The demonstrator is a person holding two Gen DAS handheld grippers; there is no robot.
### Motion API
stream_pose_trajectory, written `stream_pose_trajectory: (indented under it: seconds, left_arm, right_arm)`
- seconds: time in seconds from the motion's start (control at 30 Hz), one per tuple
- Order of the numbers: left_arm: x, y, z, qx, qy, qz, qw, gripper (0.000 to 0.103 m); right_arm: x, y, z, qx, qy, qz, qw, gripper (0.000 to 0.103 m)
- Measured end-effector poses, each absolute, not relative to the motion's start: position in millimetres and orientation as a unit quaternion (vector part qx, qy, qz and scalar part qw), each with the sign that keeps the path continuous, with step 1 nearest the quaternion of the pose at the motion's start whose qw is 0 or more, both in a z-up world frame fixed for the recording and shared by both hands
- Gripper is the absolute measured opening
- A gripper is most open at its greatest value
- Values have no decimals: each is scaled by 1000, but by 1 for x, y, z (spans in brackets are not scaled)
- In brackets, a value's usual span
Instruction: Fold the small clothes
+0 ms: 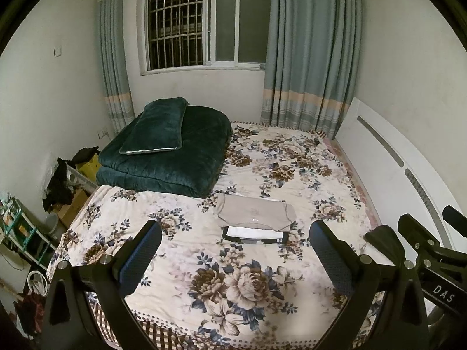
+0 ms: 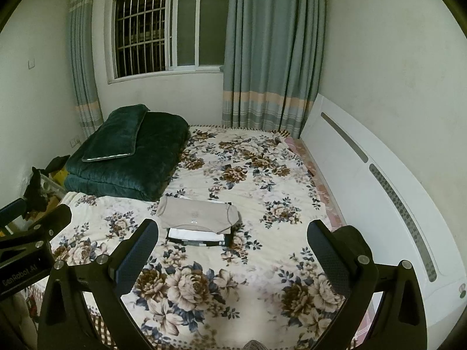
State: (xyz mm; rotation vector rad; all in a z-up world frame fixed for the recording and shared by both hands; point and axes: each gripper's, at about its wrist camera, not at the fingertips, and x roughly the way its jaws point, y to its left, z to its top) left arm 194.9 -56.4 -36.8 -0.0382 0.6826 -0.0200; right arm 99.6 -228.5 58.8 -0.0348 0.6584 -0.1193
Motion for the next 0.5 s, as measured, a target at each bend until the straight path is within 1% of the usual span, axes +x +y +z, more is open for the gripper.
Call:
stream_pose_trajectory:
  seconds: [0.5]
  left_arm:
    - [198,-49,-29,-18,335,-12,942,103]
  right_arm:
    - [100,-226,61,-14,322,-58,945,103]
